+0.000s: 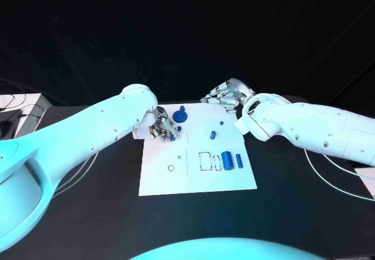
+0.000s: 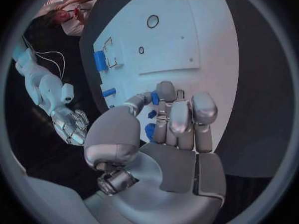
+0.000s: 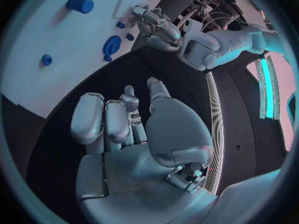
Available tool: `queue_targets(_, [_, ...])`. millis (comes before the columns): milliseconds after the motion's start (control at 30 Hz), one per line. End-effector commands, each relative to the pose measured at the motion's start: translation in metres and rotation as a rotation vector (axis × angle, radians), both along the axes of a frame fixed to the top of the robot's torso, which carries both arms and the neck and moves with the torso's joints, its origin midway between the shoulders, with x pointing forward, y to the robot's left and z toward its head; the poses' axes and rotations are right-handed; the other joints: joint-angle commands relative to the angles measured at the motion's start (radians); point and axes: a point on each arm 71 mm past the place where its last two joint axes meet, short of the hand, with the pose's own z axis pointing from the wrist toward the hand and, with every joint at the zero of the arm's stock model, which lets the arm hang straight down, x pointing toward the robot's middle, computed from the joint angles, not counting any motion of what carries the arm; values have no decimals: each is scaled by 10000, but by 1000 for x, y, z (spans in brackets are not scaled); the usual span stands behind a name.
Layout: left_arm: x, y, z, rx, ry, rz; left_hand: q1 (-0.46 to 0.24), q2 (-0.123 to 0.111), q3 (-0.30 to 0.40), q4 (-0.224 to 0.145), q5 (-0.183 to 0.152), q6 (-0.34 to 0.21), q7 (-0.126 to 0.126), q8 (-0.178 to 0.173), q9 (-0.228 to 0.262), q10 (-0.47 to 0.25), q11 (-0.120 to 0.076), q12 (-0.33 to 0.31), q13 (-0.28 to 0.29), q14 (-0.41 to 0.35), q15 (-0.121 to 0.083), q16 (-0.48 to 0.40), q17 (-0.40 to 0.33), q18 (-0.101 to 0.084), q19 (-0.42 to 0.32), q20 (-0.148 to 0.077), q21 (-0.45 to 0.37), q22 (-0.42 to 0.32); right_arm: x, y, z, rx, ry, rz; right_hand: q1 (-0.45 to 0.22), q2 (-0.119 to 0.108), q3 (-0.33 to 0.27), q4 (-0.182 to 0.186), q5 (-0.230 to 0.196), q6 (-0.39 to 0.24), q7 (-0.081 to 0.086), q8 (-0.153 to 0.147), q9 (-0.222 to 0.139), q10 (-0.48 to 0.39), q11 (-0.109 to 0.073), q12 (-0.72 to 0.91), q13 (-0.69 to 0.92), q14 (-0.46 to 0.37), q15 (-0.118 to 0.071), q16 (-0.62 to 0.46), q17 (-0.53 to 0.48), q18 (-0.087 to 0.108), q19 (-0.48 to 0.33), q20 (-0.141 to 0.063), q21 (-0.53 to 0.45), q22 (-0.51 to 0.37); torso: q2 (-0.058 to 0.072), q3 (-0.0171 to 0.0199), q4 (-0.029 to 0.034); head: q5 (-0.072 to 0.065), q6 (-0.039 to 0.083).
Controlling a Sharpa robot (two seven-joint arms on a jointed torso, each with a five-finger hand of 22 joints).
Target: Assemble the parts on the task board
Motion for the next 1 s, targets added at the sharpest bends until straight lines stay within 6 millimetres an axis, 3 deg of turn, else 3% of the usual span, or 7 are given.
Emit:
queue_targets(33, [-6, 0, -12, 300, 411, -120, 536, 343, -440, -9, -49, 86, -36, -36, -18, 109, -2, -57, 11, 57, 19, 27, 20, -63, 81, -31, -35, 17, 0, 1, 1, -76, -75, 196, -48, 54, 20, -61, 55, 56, 1, -67, -14, 65, -12, -7, 9, -6, -38, -44, -17, 31, 433, -55, 2, 1436, 8, 7, -6, -3, 8])
queue_targets(367, [-6, 2, -11, 283, 211, 8, 1031, 269, -2888, 319, -92, 182, -77, -92, -160, 138, -7, -87, 21, 65, 4, 18, 34, -75, 103, -51, -49, 46, 0, 0, 1, -84, -86, 170, -48, 54, 20, -61, 55, 56, 1, -67, -14, 65, -12, -7, 9, -6, -38, -44, -17, 31, 433, -55, 2, 1436, -4, 2, -3, -11, 21])
queue_targets(467, [-6, 3, -11, 273, 152, 51, 1353, 410, -4429, 537, -181, 245, -105, -97, -199, 160, -7, -86, 26, 71, -4, 26, 45, -79, 135, -59, -27, 75, 0, -1, 1, -85, -89, 163, -48, 54, 20, -61, 55, 56, 1, -67, -14, 65, -12, -7, 9, -6, -38, -44, -17, 31, 433, -55, 2, 1436, -5, -1, 4, -11, 20])
queue_targets(500, [-6, 4, -10, 268, 131, 67, 1281, 354, -4593, 594, -453, 262, -83, -89, -198, 164, -22, -84, 27, 71, 1, 29, 48, -83, 130, -52, -27, 80, 0, -1, 1, -86, -89, 161, -48, 54, 20, -61, 55, 56, 1, -67, -14, 65, -12, -7, 9, -6, -38, -44, -17, 31, 433, -55, 2, 1436, -2, -1, 3, -9, 22])
queue_targets(600, [-5, 5, -10, 250, 49, 140, 1179, 331, -4989, 764, -2009, 300, -53, -56, -176, 181, -6, -76, 30, 75, 10, 42, 63, -84, 140, -46, -14, 95, 0, -1, 1, -90, -91, 151, -51, 58, 23, -74, 78, 53, 3, -70, -19, 55, -11, -17, 3, -7, -37, -49, -22, 34, 429, -55, -18, 1431, -16, -7, 10, -9, 35])
queue_targets(733, [-5, 8, -9, 244, -35, 224, 1062, 277, -5445, 1089, -3202, 320, -54, -16, -141, 197, 1, -58, 37, 83, 16, 82, 106, -84, 165, -35, 35, 141, 0, -2, 1, -93, -92, 141, -51, 58, 23, -74, 78, 53, 3, -70, -19, 55, -11, -17, 3, -7, -37, -49, -22, 34, 429, -55, -18, 1431, -11, -7, 14, 2, 51])
queue_targets(1000, [-6, 14, -6, 244, -209, 328, 1252, 216, -5750, 1481, -3833, 306, -50, 29, -110, 201, 4, -44, 40, 84, 19, 100, 124, -76, 176, -30, 43, 163, 0, -4, 0, -107, -94, 91, -51, 58, 23, -74, 78, 53, 3, -70, -19, 55, -11, -17, 3, -7, -37, -49, -22, 34, 429, -55, -18, 1431, -26, -10, 14, 28, 58])
